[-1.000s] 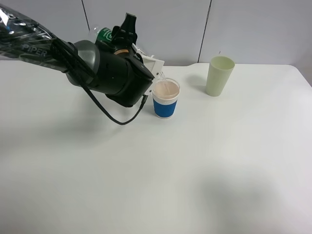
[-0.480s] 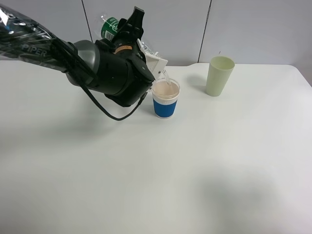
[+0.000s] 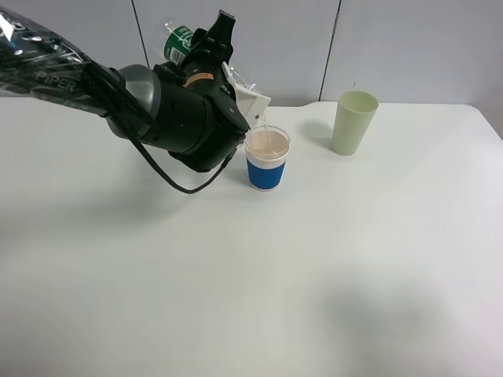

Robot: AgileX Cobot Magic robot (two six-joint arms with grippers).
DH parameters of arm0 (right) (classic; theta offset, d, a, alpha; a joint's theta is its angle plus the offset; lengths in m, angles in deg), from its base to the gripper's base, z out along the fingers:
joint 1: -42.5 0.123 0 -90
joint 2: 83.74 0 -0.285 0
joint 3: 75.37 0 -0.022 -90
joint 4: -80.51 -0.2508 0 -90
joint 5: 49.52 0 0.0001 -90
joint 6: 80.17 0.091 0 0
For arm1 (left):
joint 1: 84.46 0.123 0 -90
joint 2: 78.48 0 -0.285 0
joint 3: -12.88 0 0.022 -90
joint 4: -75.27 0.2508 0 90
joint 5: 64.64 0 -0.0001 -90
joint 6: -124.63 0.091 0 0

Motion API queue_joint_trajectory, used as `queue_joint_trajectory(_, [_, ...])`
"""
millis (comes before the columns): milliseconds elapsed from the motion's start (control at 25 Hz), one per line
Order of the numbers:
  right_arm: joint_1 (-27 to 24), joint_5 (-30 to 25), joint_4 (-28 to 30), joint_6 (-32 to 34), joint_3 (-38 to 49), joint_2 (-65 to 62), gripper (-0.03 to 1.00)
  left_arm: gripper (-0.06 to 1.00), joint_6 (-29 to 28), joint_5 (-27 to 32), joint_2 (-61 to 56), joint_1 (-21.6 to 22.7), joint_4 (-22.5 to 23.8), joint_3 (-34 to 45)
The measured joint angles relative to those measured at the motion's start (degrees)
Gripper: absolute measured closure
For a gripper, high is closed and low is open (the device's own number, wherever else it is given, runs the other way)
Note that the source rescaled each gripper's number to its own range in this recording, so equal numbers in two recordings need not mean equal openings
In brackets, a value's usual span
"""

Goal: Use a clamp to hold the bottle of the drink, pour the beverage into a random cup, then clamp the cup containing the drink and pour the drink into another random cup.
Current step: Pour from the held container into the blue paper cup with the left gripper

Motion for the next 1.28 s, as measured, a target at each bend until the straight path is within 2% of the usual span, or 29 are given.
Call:
queue_joint_trajectory(320, [0.00,0.00,0.05,0.00,0.00,0.00,-0.02,0.90,0.42,0.00,0.00,0.00,0.98,0.00])
queue_joint_trajectory(760, [0.00,0.00,0.05,0.00,0.00,0.00,-0.02,0.90,0.80,0.00,0.00,0.00,6.03,0.00])
queue_joint_trajectory(1080, [0.00,0.00,0.05,0.00,0.00,0.00,-0.02,0.90,0.59,0.00,0.00,0.00,11.82,0.00])
queue_joint_trajectory(1280, [0.00,0.00,0.05,0.00,0.00,0.00,-0.02,0.90,-1.99,0.00,0.00,0.00,11.94,0.00])
